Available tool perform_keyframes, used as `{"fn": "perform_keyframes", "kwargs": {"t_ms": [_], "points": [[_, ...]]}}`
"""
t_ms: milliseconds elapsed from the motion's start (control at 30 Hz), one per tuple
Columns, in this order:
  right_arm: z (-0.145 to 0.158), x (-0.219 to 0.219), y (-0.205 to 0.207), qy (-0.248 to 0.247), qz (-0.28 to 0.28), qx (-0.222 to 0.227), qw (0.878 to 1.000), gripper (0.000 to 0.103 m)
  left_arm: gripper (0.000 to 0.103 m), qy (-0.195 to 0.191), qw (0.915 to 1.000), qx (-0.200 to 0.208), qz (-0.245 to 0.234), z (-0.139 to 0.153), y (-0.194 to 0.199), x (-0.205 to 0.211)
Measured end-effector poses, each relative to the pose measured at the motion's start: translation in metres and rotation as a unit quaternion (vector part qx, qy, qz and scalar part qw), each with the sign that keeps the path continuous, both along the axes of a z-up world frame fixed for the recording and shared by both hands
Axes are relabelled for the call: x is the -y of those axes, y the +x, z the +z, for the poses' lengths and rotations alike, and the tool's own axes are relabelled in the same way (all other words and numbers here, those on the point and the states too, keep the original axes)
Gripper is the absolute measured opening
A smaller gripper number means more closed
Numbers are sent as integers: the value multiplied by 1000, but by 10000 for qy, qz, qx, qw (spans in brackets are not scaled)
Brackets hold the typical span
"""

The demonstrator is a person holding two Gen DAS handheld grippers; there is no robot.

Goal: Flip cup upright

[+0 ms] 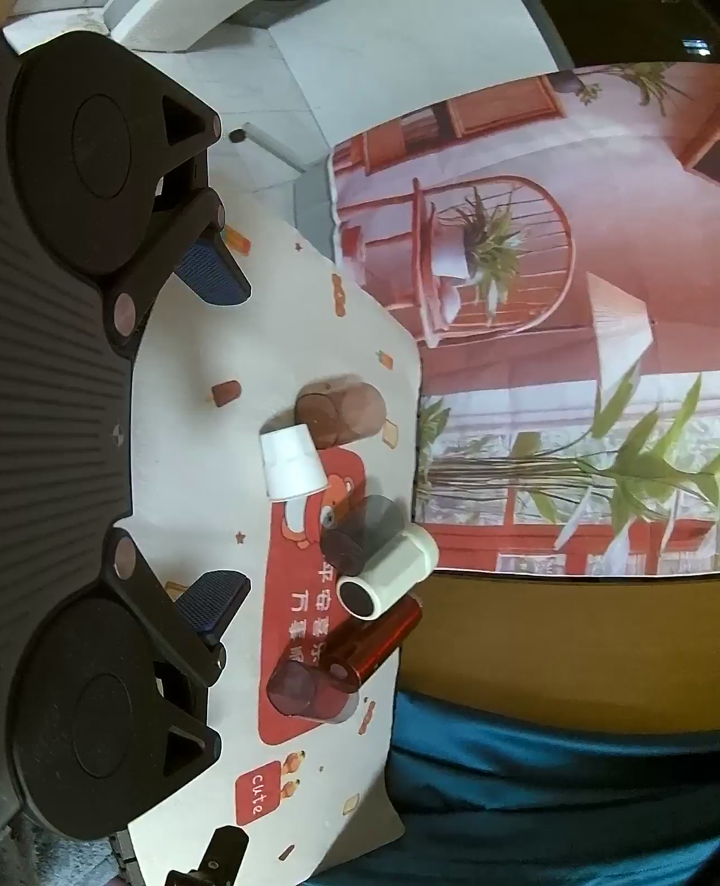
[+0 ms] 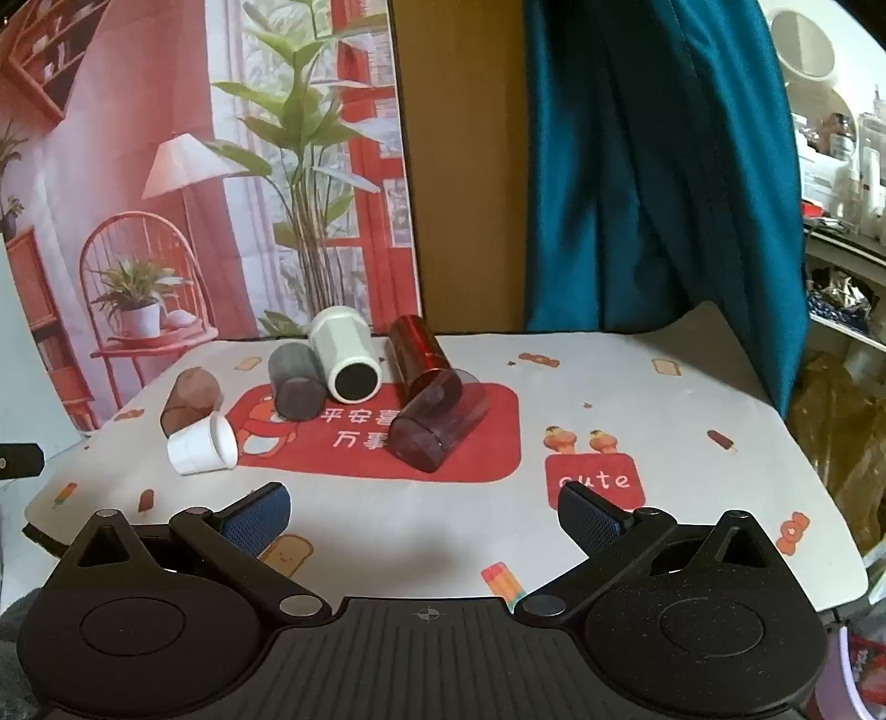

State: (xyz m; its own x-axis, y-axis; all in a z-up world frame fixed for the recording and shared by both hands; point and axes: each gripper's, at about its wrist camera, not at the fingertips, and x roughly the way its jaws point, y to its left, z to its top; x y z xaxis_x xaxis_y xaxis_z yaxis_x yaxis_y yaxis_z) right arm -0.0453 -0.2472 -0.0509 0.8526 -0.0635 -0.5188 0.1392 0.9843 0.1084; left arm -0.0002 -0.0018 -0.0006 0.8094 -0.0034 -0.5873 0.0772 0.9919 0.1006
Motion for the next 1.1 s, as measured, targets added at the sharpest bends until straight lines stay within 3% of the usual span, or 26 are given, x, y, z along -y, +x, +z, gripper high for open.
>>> {"fn": "perform_keyframes", "kwargs": {"t_ms": [67,100,1100], "points": [[-1,2,4,80,2,-70,9999,103,103,31,10000,20,-64,0,-2,3],[-2,5,2,123,27,-13,9999,103,103,-158,9998,-69,17,-3,-2,-6],[-2,7,3,222,-96,-88,9997,103,103,-84,9997,-213,68,-3,10,-2]]}}
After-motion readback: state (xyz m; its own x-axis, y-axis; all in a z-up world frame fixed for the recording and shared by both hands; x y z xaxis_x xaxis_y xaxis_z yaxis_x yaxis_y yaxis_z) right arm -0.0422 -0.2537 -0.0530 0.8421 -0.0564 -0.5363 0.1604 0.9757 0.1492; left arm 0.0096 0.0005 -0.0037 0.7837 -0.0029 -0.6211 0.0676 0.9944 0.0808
